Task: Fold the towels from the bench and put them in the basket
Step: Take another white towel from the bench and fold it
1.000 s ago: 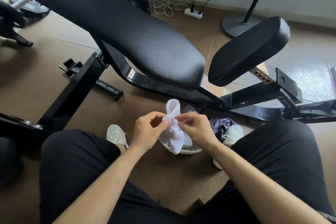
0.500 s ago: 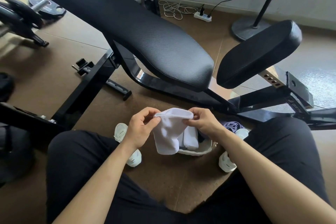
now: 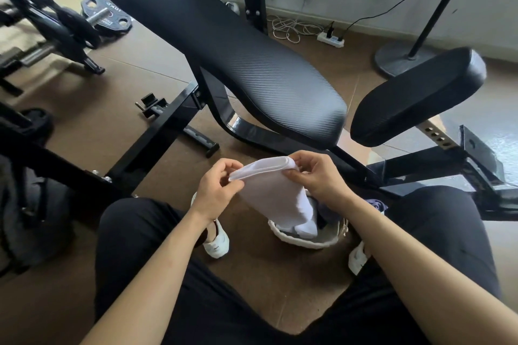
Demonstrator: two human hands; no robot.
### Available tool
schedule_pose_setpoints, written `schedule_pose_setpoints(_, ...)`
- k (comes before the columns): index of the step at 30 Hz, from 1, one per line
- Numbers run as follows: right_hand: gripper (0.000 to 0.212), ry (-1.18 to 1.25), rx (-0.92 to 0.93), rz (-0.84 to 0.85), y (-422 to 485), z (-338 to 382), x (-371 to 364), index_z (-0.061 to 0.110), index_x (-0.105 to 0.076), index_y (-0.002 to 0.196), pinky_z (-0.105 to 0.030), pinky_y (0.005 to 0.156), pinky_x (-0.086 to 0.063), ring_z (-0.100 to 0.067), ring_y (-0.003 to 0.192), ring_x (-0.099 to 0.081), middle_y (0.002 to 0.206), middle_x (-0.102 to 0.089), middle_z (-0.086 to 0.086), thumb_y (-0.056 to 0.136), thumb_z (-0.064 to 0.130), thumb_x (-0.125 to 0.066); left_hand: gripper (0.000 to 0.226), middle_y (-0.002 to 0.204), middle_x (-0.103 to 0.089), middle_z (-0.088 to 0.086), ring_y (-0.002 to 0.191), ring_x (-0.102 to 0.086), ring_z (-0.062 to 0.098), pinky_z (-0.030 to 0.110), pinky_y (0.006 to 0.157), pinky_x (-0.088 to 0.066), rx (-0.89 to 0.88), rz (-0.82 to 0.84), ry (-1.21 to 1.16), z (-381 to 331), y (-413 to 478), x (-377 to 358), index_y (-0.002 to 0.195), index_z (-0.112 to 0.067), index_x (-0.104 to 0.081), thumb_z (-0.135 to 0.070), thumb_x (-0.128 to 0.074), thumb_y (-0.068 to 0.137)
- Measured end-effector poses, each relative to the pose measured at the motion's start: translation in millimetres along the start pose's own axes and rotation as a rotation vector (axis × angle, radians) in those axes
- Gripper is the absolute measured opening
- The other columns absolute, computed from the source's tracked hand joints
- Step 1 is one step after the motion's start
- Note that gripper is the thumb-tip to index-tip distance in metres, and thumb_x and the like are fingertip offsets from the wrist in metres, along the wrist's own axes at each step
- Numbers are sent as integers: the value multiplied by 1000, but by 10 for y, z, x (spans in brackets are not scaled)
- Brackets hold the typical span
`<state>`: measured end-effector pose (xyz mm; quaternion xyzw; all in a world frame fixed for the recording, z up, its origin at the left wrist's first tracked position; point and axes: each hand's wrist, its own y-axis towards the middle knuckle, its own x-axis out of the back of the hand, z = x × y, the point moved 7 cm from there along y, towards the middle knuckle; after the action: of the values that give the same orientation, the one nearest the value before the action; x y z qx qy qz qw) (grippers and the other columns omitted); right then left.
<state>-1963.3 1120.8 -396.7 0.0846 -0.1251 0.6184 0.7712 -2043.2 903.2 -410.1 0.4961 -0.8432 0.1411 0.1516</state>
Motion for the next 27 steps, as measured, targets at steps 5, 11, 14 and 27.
schedule_pose_setpoints(5, 12, -69, 70, 80, 18, 183, -93, 20, -79, 99, -21, 67, -49, -7, 72, -61, 85, -76, 1, 87, 25, -79, 70, 119, -59, -9, 106, -59, 10, 32, 86, -56, -153, 148, 358, -238, 109, -140, 136, -36, -54, -47, -81, 73)
schedule_pose_setpoints(11, 12, -79, 94, 102, 99, 261, -110, 20, -79, 97, -16, 65, -47, -1, 70, -59, 81, -74, 6, 86, 21, -80, 33, 93, -55, -9, 82, -58, 14, 40, 70, -53, -298, 139, 475, -473, 233, -211, 94, -31, -60, -50, -82, 78)
schedule_pose_setpoints(14, 13, -44, 82, 106, 144, 251, -113, 17, -77, 98, -14, 66, -48, 1, 71, -61, 81, -73, 10, 86, 20, -80, 27, 86, -62, -11, 78, -60, 14, 33, 67, -49, -295, 161, 491, -481, 220, -195, 96, -33, -58, -51, -75, 85)
schedule_pose_setpoints(27, 27, 49, -112, 253, 62, -251, -317, 8, -74, 106, -38, 87, -61, -21, 98, -74, 103, -77, -8, 82, 16, -85, 31, 87, -72, -1, 81, -66, 16, 35, 74, -56, -308, 126, 193, -723, 286, 50, 101, -20, -72, -49, -67, 89)
